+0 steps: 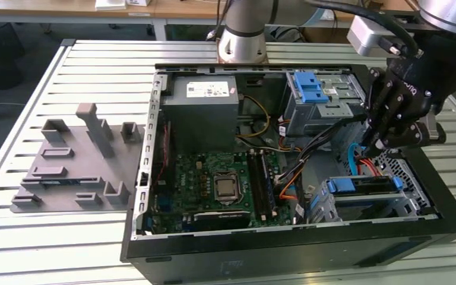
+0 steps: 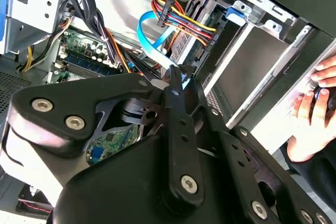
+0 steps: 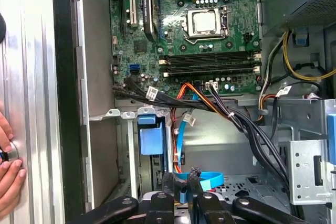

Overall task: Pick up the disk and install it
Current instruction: 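Insert the second disk wire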

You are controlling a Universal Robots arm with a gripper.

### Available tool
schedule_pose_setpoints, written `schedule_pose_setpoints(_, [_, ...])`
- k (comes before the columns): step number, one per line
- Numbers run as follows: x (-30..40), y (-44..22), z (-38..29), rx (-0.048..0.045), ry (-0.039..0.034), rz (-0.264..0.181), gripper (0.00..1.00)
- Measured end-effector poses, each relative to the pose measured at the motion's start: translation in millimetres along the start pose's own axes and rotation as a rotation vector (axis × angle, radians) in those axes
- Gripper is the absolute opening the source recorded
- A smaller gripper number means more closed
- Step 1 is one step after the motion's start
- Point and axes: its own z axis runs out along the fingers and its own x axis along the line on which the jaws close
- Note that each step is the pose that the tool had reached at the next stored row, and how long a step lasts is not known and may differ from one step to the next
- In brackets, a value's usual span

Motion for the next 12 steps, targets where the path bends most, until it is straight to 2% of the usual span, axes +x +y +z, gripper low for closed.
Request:
schedule_pose_setpoints(7, [-0.6,-0.1,7.7,-0.0037,0.0004,0.000,0.23])
schedule_pose_setpoints(8, [-0.6,-0.2,8.1,-0.0038,0.0004,0.000,0.17])
schedule_pose_setpoints(9, [-0.6,-0.2,8.7,-0.0038,-0.0003,0.000,0.16])
schedule_pose_setpoints(11, [-0.6,-0.2,9.7,-0.0042,-0.0063,0.000,0.16])
schedule_pose_setpoints(12, [-0.6,-0.2,10.2,-0.0049,-0.0169,0.000,0.16])
